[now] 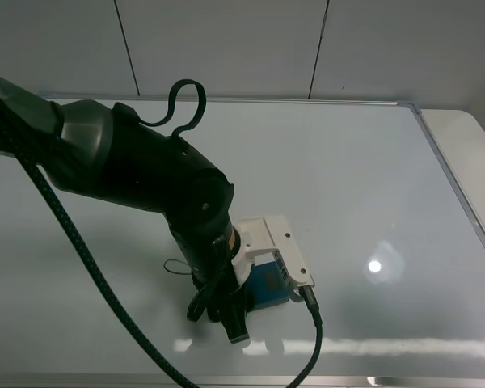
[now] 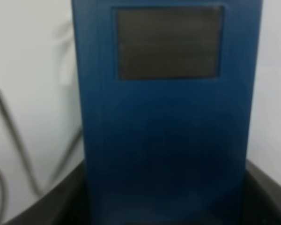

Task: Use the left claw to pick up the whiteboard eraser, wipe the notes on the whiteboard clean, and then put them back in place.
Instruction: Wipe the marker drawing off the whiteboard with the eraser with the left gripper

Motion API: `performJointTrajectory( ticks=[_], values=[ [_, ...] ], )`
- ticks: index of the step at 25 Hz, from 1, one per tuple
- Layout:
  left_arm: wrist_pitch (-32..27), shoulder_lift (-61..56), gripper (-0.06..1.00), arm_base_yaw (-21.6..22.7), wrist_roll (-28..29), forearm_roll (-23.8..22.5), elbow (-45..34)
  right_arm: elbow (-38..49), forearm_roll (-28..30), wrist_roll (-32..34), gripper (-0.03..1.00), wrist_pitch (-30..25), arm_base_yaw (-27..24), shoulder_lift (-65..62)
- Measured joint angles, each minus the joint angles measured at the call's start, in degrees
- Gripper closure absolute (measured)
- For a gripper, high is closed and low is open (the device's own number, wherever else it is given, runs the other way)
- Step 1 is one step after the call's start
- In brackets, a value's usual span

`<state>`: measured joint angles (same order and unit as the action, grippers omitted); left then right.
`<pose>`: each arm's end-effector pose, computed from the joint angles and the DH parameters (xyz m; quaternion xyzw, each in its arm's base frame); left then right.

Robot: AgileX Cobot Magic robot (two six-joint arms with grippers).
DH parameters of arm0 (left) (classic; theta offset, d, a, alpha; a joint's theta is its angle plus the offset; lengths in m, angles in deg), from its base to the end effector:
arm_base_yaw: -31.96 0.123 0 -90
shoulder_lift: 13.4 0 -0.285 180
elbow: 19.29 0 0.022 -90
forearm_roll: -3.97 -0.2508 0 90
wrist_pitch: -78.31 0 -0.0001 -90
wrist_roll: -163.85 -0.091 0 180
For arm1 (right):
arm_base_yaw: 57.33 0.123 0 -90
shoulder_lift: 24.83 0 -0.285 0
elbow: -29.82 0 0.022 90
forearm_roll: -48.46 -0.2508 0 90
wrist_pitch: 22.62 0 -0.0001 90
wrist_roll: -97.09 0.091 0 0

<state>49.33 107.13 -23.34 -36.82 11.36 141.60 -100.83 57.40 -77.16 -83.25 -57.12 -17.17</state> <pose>0.1901 -0.2845 0.1026 0.5694 0.8153 -0.0644 0.0835 -0.0040 -0.0123 0.2745 0.0437 0.8518 -0.0510 0.5195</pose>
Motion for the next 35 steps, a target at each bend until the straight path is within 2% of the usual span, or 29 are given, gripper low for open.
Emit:
performJointTrajectory(
  ticks=[7, 15, 20, 26, 31, 35],
  values=[
    [1.83, 0.06, 0.39, 5.53, -0.07, -3.32, 0.11, 0.0, 0.0, 0.0, -0.02, 0.0, 0.0, 0.0],
    [2.32, 0.0, 0.4, 14.06, -0.02, -8.0, 0.29, 0.0, 0.0, 0.0, -0.02, 0.0, 0.0, 0.0],
    [2.26, -0.39, 0.4, 18.14, 0.22, -8.67, 0.28, 0.0, 0.0, 0.0, -0.02, 0.0, 0.0, 0.0],
    [4.74, -3.5, 0.4, 19.08, 3.1, -9.93, -4.66, 0.0, 0.0, 0.0, -0.02, 0.0, 0.0, 0.0],
    [7.41, -7.3, 0.4, 18.97, 7.27, -8.77, -11.02, 0.0, 0.0, 0.0, -0.02, 0.0, 0.0, 0.0],
    [8.39, -9.38, 0.4, 16.28, 9.99, -7.39, -14.4, 0.0, 0.0, 0.0, -0.02, 0.0, 0.0, 0.0]
  ],
)
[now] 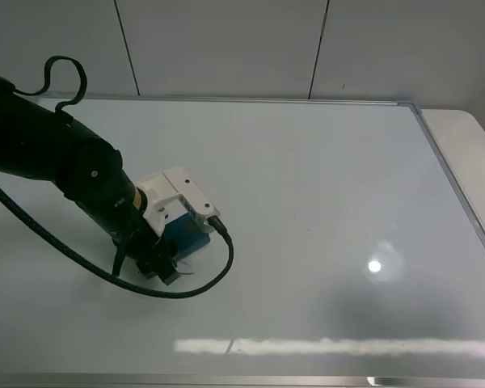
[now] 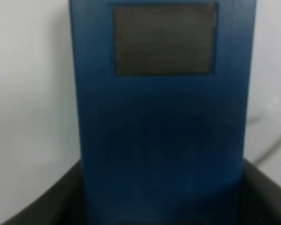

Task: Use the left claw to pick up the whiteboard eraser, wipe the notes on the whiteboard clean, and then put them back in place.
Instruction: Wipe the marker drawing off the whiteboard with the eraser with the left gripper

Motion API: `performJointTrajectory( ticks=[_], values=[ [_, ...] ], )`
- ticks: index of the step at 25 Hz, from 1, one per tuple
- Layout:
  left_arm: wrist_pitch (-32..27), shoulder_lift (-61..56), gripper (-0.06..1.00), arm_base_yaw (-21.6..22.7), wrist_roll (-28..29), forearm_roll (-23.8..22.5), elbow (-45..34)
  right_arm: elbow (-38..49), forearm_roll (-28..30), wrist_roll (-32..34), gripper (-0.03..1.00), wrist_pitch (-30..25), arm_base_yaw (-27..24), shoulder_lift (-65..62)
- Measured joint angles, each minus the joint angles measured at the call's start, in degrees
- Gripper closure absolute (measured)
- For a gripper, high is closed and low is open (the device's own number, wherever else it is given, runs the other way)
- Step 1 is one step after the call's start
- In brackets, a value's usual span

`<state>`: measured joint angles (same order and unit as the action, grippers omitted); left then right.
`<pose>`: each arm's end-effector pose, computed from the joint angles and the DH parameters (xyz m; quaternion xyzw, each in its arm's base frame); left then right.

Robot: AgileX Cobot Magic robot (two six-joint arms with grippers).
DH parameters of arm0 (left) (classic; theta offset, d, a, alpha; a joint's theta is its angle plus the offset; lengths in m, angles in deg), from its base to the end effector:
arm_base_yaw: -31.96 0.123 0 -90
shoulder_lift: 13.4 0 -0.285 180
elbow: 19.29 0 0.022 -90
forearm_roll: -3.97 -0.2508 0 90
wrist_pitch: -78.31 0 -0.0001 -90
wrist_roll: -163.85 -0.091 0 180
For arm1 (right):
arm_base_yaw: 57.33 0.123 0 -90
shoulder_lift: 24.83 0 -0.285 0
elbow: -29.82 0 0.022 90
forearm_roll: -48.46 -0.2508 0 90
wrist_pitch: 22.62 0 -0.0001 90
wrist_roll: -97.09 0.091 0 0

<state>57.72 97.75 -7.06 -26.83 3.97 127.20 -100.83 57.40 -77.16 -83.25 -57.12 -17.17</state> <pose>0.2245 -0.1819 0.1089 0.4168 0.8999 -0.0314 0.1245 -0.0040 -0.0123 0.2745 0.0437 0.8518 -0.0510 0.5195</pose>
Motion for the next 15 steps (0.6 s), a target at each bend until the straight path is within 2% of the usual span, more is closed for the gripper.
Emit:
performJointTrajectory(
  ticks=[4, 10, 15],
  values=[
    [0.48, -0.23, 0.4, -5.05, 3.58, 0.0, -0.7, 0.0, 0.0, 0.0, -0.02, 0.0, 0.0, 0.0],
    [3.49, 0.02, 0.4, -12.71, 5.54, 4.05, -0.88, 0.0, 0.0, 0.0, -0.02, 0.0, 0.0, 0.0],
    [4.78, 0.89, 0.4, -13.64, 5.58, 4.24, -0.83, 0.0, 0.0, 0.0, -0.02, 0.0, 0.0, 0.0]
  ],
)
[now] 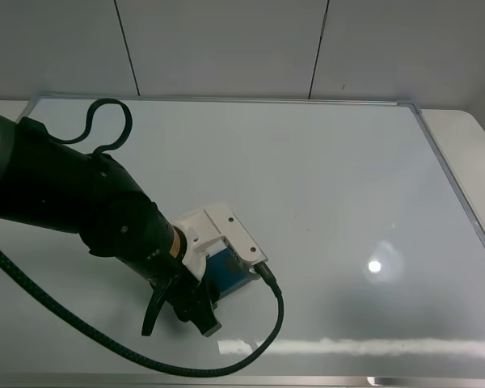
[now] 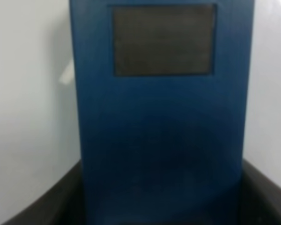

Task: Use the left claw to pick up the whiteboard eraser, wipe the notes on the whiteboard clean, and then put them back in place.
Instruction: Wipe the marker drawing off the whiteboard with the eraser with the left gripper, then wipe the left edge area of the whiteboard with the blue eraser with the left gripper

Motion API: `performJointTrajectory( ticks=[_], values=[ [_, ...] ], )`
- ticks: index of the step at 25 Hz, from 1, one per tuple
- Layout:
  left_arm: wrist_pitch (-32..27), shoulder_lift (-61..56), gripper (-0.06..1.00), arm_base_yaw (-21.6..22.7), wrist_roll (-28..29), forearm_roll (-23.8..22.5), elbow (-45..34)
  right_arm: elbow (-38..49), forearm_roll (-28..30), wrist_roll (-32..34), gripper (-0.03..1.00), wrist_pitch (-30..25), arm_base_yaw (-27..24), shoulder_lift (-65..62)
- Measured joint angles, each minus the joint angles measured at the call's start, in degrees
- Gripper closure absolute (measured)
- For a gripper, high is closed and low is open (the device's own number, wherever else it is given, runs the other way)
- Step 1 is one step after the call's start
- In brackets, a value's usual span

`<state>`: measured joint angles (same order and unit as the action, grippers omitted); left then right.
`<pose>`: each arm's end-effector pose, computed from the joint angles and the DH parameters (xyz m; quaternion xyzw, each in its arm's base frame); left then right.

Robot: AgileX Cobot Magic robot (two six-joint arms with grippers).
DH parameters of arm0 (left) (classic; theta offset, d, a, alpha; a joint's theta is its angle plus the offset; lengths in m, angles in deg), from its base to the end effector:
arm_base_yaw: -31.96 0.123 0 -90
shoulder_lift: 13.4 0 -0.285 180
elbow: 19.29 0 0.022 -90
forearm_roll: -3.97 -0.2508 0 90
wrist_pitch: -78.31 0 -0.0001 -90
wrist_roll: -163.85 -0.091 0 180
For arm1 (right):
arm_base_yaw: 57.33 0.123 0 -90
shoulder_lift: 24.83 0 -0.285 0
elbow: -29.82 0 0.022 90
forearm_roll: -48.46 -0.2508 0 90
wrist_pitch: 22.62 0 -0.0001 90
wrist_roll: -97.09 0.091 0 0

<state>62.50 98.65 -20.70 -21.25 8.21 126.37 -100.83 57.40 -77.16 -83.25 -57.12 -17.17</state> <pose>0.1756 -0.2332 0.1038 0.4474 0.8807 -0.0765 0.1352 -0.0040 -0.0123 0.2745 0.0437 0.8518 -0.0510 0.5195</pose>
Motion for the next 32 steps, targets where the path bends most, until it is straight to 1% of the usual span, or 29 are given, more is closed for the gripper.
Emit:
performJointTrajectory(
  ticks=[4, 7, 11, 14, 17, 21, 27, 30, 32],
  values=[
    [1.25, 0.92, 0.4, 1.89, -0.85, -2.28, 0.26, 0.0, 0.0, 0.0, -0.02, 0.0, 0.0, 0.0],
    [2.4, 1.11, 0.4, 5.03, -1.54, -4.24, 0.47, 0.0, 0.0, 0.0, -0.02, 0.0, 0.0, 0.0],
    [2.76, 1.11, 0.4, 11.25, -2.12, -7.89, 0.64, 0.0, 0.0, 0.0, -0.02, 0.0, 0.0, 0.0],
    [1.89, 0.14, 0.4, 16.51, -1.92, -9.18, 0.64, 0.0, 0.0, 0.0, -0.02, 0.0, 0.0, 0.0],
    [-1.8, -1.91, 0.4, 21.04, 0.38, -10.33, 0.29, 0.0, 0.0, 0.0, -0.02, 0.0, 0.0, 0.0],
    [-7.29, -6.47, 0.4, 26.57, 5.73, -11.94, -0.3, 0.0, 0.0, 0.0, -0.02, 0.0, 0.0, 0.0],
    [-12.97, -13.42, 0.4, 33.08, 14.77, -19.04, -0.3, 0.0, 0.0, 0.0, -0.02, 0.0, 0.0, 0.0],
    [-14.68, -15.05, 0.4, 35.91, 16.64, -21.01, -0.3, 0.0, 0.0, 0.0, -0.02, 0.0, 0.0, 0.0],
    [-15.41, -15.18, 0.4, 38.13, 17.1, -21.19, -0.3, 0.0, 0.0, 0.0, -0.02, 0.0, 0.0, 0.0]
  ],
)
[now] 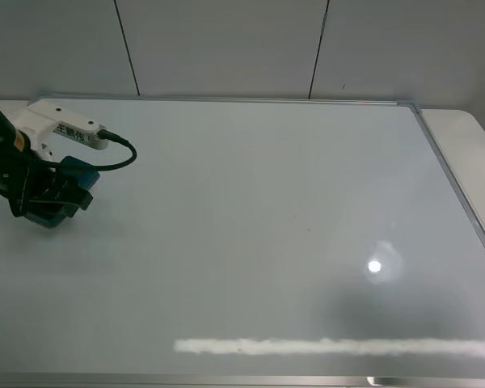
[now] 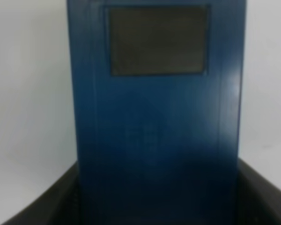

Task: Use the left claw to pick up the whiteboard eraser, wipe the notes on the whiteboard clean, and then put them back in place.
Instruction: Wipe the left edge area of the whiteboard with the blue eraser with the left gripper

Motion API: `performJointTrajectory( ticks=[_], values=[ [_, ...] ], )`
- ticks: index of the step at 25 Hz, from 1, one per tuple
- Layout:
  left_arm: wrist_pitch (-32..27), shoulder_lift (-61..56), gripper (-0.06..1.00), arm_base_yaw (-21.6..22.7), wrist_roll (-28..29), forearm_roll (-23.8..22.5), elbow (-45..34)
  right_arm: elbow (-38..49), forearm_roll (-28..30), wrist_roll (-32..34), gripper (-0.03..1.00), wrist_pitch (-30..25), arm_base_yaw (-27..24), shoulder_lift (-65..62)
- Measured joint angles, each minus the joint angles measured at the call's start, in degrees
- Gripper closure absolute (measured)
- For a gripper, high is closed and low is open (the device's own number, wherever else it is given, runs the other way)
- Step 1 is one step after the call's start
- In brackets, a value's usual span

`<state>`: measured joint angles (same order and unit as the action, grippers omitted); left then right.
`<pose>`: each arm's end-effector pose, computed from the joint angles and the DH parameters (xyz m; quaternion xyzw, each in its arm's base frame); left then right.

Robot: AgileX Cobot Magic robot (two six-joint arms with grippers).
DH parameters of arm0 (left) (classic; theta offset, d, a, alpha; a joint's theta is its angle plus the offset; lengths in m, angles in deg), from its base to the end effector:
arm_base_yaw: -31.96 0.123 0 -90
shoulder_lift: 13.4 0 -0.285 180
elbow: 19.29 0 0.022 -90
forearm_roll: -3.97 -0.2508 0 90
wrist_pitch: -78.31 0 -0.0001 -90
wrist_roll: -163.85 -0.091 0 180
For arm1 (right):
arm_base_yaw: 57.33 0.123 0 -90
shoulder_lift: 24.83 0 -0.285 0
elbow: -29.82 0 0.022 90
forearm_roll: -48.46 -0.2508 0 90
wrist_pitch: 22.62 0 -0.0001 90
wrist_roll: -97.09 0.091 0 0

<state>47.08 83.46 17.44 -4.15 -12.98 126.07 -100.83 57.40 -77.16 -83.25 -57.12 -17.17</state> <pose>0.2597 -0.0530 0.1709 0.1346 0.9751 0.0579 0.1662 -0.0040 -0.0123 0.2745 0.0437 0.8518 -0.0510 0.5195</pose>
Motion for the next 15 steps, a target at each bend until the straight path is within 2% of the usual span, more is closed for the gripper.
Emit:
performJointTrajectory(
  ticks=[3, 9, 15],
  values=[
    [0.3, 0.0, 0.4, 3.41, 0.28, -0.27, 0.0, 0.0, 0.0, 0.0, -0.02, 0.0, 0.0, 0.0],
    [2.27, -0.02, 0.4, 6.38, 1.99, -0.32, -0.93, 0.0, 0.0, 0.0, -0.02, 0.0, 0.0, 0.0],
    [8.29, -0.02, 0.4, 9.14, 3.07, -0.22, -6.42, 0.0, 0.0, 0.0, -0.02, 0.0, 0.0, 0.0]
  ],
)
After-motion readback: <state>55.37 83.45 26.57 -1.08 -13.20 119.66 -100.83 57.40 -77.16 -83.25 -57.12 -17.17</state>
